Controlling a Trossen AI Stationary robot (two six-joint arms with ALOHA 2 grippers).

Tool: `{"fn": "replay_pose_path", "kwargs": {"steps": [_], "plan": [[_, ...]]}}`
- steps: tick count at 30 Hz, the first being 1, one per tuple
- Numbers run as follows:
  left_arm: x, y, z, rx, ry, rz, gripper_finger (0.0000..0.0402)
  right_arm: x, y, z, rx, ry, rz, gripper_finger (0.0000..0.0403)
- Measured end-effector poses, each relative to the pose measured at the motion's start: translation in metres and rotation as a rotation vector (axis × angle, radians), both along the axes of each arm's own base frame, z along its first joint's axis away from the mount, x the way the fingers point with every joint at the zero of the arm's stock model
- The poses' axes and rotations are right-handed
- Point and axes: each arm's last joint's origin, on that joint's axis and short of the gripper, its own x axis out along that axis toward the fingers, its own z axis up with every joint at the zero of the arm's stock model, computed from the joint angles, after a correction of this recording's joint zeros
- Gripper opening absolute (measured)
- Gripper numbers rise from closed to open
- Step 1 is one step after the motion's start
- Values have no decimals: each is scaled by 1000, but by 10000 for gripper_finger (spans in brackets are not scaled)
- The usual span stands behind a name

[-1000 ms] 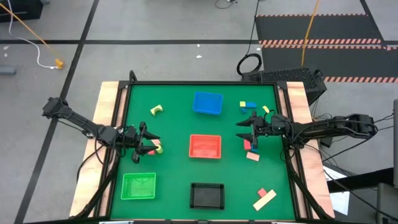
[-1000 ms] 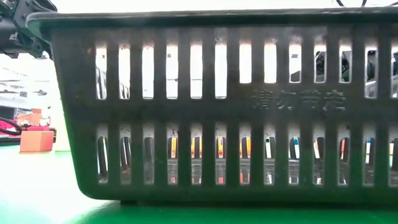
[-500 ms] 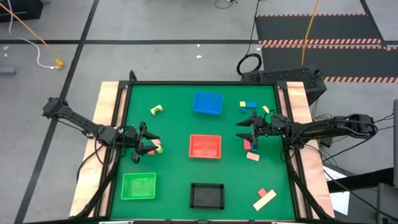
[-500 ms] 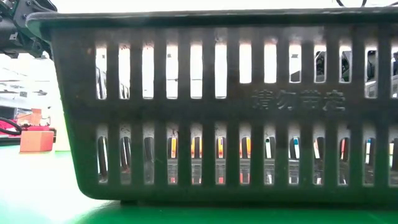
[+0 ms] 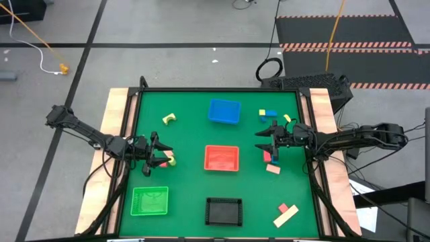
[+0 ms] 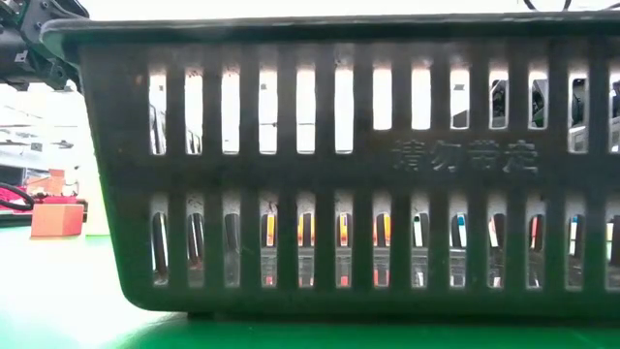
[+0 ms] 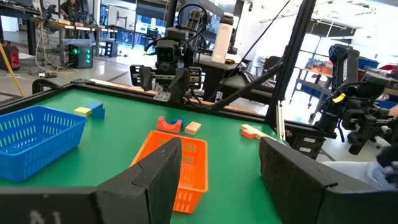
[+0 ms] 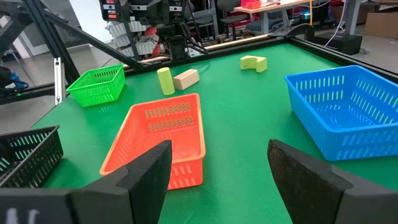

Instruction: Sort & place blocks by color

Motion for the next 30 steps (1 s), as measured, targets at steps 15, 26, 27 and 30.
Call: {"fn": "replay_pose_path", "kwargs": {"steps": [15,26,27,30], "plan": [[0,0,0,0,0,0,218,0,0,0,-7,-4,0,256],[0,0,0,0,1,0,218,1,0,6,-10,-58,0,256],[0,0,0,0,0,0,219,1,0,8,-14,-78,0,256],[0,0,0,0,0,0,219,1,0,14,-26,-142,0,256]]}}
